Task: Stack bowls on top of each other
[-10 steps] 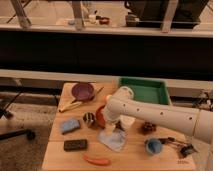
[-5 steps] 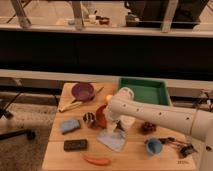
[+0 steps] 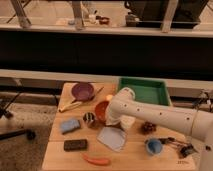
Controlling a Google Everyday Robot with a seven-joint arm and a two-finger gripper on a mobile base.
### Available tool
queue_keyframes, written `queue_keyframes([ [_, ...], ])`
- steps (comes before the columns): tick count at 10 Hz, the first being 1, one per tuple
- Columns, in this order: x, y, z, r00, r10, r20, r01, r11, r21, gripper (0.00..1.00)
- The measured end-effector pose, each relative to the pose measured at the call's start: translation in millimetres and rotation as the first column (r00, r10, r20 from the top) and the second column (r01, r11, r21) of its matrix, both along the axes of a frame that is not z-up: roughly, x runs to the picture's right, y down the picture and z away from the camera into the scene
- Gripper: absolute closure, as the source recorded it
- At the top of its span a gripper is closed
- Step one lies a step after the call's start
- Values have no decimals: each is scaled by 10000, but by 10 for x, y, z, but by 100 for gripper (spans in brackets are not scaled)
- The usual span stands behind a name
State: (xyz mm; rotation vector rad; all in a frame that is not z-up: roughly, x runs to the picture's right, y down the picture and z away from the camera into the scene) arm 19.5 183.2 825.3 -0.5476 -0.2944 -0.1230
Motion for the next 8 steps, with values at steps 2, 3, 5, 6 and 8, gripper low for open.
queue_keyframes([
  [2, 34, -38, -78, 10000, 17, -16, -17, 10000, 63, 100],
  [3, 48, -40, -123, 10000, -7, -27, 7, 10000, 76, 100],
  [5, 60, -25, -247, 10000, -91, -19, 92, 9999, 102, 100],
  [6, 55, -29, -306, 10000, -95, 4, 95, 9999, 141, 100],
  [8, 14, -64, -451, 9999, -118, 102, 116, 9997, 230, 100],
])
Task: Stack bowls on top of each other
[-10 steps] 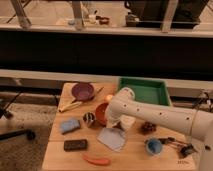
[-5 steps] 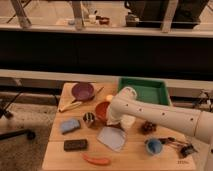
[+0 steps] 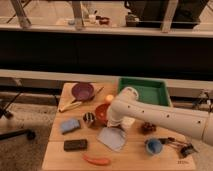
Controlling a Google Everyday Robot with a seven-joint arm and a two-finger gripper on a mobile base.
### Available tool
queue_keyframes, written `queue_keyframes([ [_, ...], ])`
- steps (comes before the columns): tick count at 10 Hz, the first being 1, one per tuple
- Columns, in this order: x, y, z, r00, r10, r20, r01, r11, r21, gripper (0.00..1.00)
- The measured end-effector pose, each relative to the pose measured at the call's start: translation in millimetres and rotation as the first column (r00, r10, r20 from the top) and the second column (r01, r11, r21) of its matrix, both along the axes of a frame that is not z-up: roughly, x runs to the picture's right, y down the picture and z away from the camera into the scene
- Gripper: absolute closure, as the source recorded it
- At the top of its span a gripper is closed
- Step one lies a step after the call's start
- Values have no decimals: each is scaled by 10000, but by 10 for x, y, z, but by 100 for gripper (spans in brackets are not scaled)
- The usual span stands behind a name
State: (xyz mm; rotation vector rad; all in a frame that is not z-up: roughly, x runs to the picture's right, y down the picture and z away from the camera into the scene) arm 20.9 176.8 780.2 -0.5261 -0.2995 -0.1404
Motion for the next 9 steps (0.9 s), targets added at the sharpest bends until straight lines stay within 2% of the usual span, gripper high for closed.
queue_keyframes([
  [5, -95, -135, -289, 9998, -84, 192, 79, 9996, 256, 100],
  [9, -285, -212, -428, 9991, -129, 415, 113, 9992, 376, 100],
])
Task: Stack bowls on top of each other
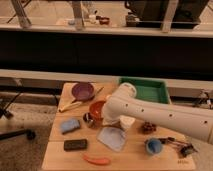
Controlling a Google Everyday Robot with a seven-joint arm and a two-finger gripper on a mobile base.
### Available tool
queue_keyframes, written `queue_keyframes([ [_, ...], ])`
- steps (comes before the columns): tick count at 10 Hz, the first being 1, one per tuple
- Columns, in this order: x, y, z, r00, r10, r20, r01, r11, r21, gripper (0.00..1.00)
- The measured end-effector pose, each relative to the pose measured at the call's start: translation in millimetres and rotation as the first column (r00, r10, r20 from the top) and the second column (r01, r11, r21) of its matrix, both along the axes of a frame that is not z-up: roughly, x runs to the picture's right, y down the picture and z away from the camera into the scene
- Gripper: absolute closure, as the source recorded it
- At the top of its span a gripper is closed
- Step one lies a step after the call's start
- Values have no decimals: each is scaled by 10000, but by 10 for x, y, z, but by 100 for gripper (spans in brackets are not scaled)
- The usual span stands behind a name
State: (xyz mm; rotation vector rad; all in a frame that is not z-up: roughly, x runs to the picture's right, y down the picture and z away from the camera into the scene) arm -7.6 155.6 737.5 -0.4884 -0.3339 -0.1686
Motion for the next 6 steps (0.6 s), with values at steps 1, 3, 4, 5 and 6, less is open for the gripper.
queue_keyframes([
  [1, -64, -30, -27, 10000, -6, 57, 6, 10000, 42, 100],
  [3, -234, -80, -42, 9998, -93, 196, 91, 9999, 106, 100],
  [4, -363, -115, -21, 9995, -189, 272, 185, 9997, 164, 100],
  [5, -436, -131, 0, 9992, -237, 326, 231, 9996, 175, 100],
  [6, -502, -148, 24, 9989, -270, 378, 263, 9995, 166, 100],
])
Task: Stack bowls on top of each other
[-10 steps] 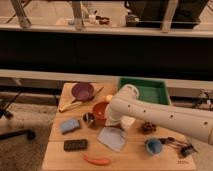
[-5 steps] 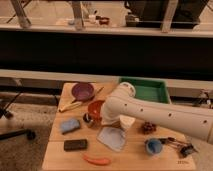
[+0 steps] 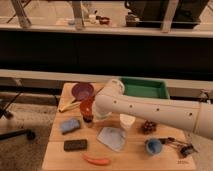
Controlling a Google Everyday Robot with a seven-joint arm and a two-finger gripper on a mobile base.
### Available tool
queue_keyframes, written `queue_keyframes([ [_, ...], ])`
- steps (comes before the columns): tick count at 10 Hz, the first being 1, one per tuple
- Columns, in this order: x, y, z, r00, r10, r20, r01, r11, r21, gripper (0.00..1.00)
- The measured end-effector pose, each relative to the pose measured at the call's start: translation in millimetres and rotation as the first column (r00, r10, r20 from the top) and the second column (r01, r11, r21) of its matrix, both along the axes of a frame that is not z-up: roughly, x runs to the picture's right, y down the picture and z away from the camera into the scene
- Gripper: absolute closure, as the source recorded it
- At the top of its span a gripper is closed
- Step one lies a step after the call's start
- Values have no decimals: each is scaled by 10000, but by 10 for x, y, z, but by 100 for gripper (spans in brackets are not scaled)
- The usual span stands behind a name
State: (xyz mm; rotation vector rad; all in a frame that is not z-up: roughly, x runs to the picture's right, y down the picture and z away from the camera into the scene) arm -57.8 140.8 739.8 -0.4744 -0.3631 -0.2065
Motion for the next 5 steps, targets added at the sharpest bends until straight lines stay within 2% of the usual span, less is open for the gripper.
queue_keyframes([
  [5, -250, -192, 198, 9999, -119, 70, 118, 9999, 113, 100],
])
